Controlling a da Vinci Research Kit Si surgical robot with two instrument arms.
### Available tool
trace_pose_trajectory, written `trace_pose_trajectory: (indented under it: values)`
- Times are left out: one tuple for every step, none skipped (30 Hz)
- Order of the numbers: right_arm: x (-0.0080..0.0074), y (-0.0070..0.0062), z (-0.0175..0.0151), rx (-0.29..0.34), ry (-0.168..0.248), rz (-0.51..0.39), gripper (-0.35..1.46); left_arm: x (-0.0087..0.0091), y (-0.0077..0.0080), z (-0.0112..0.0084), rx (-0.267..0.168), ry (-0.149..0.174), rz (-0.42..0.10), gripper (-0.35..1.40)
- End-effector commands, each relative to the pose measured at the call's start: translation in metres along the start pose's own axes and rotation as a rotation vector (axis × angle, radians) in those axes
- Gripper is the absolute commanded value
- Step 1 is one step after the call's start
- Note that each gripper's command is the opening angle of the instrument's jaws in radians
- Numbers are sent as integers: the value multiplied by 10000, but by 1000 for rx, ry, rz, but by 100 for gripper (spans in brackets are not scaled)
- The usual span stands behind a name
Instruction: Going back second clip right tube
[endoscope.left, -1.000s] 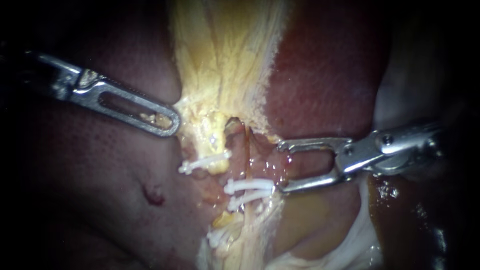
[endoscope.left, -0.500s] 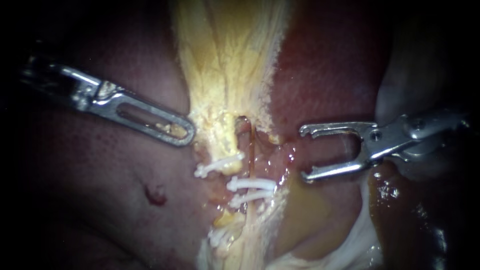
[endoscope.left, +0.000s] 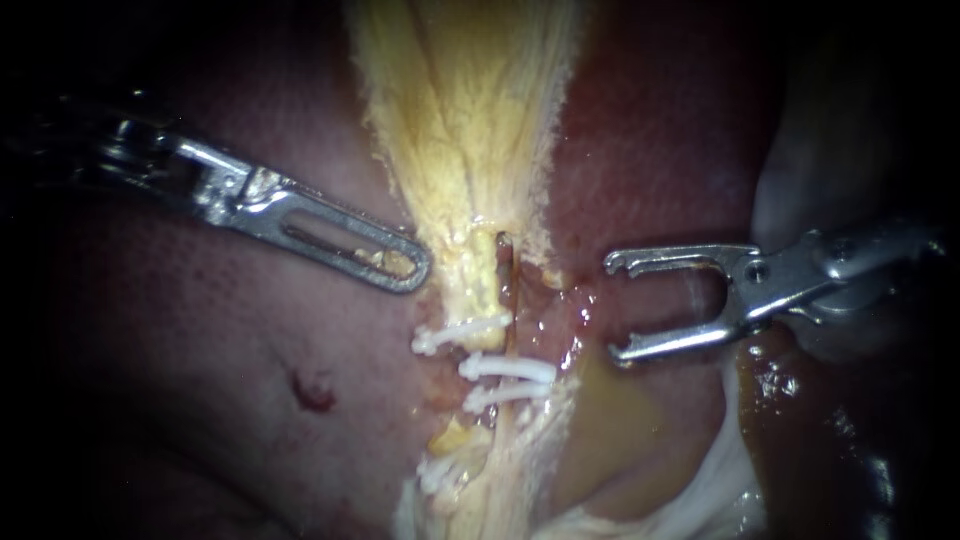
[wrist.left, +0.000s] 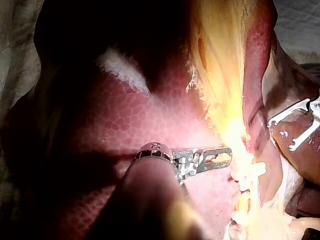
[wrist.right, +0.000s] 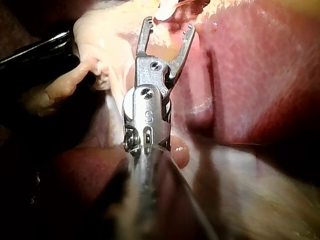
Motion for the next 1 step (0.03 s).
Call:
trace_pose_trajectory:
  values:
    - [0, 0, 0, -1, 0, 0, 50, 0, 0, -1, 0, 0, 0, -35]
